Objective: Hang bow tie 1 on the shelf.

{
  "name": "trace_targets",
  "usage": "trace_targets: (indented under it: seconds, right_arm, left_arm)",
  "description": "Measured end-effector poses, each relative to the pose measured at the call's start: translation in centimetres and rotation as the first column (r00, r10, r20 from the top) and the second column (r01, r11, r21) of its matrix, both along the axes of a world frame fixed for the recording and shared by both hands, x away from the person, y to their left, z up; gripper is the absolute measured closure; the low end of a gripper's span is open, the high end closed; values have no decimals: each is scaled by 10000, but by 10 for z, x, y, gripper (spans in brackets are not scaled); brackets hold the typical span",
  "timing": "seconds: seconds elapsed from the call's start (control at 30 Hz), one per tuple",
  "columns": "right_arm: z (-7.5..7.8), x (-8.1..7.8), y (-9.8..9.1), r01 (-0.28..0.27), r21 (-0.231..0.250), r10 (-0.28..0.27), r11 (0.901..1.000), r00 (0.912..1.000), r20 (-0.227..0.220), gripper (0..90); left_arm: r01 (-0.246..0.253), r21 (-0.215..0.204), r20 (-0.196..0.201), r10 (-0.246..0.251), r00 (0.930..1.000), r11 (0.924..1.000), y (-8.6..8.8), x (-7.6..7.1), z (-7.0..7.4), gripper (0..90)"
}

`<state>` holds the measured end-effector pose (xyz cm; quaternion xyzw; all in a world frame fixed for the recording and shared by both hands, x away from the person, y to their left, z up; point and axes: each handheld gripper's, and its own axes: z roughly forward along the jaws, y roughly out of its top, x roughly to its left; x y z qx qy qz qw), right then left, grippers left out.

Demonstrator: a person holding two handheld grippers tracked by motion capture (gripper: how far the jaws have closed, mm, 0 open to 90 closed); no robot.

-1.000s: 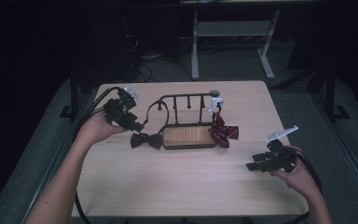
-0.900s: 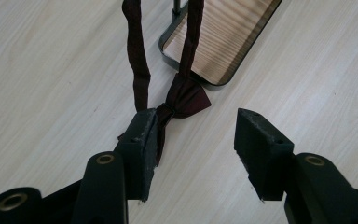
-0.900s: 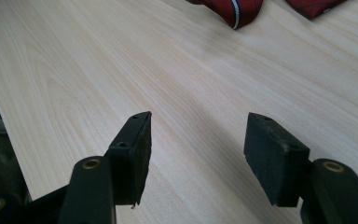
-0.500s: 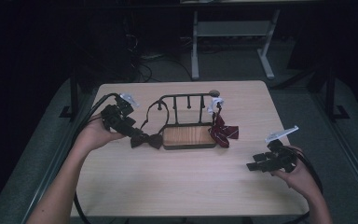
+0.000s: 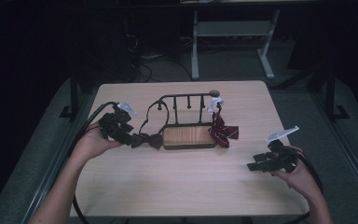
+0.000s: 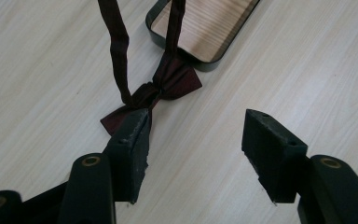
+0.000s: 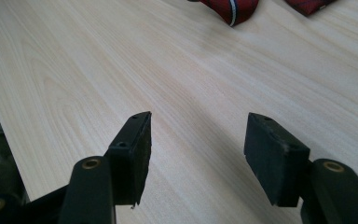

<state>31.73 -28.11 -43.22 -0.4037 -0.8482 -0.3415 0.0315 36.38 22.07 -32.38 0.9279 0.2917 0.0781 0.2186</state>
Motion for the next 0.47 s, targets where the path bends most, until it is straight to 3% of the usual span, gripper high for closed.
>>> trace_targets:
  seconds: [0.47]
  right_arm:
    - [-1,0,-1,42,-9,-42,10000,10000,-9,413]
  left_arm:
    - [38,-107,43,-38,10000,9999,6,-17,-26,377]
